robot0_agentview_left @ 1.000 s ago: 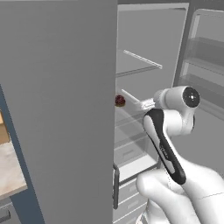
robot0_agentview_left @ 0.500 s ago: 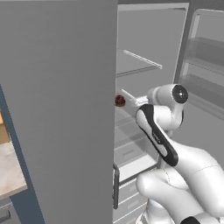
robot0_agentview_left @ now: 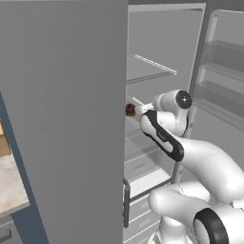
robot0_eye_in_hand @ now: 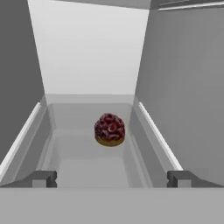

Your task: Take the donut and cake from the fridge and place them on the empty tray on the dining counter.

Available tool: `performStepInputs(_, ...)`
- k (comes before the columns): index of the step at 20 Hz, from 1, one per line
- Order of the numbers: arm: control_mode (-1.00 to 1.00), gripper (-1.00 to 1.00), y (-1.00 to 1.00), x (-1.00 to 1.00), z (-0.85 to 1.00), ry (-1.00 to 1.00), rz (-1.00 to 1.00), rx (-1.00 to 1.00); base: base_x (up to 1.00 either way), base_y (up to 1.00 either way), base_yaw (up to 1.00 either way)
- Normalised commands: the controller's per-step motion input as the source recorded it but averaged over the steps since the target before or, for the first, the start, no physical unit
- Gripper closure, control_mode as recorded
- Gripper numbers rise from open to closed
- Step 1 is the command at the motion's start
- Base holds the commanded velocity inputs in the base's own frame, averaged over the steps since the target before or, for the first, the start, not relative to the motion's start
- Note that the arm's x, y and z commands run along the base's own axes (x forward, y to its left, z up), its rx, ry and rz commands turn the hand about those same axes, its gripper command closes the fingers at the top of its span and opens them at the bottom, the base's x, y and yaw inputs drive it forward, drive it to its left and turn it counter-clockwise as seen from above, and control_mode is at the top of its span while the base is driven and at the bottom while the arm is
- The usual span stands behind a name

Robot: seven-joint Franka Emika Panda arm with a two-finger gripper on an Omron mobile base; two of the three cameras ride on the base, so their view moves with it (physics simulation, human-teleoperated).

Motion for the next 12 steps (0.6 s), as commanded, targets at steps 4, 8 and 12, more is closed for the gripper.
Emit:
performStepInputs(4,-1.0,-1.0,0.14,0.41,-0.24,0.0,0.0,0.0,0.0,0.0,0.0)
performStepInputs(8,-1.0,-1.0,0.02,0.46,-0.14,0.02,0.0,0.0,0.0,0.0,0.0)
performStepInputs(12,-1.0,-1.0,0.0,0.45,-0.02,0.06,0.0,0.0,0.0,0.0,0.0)
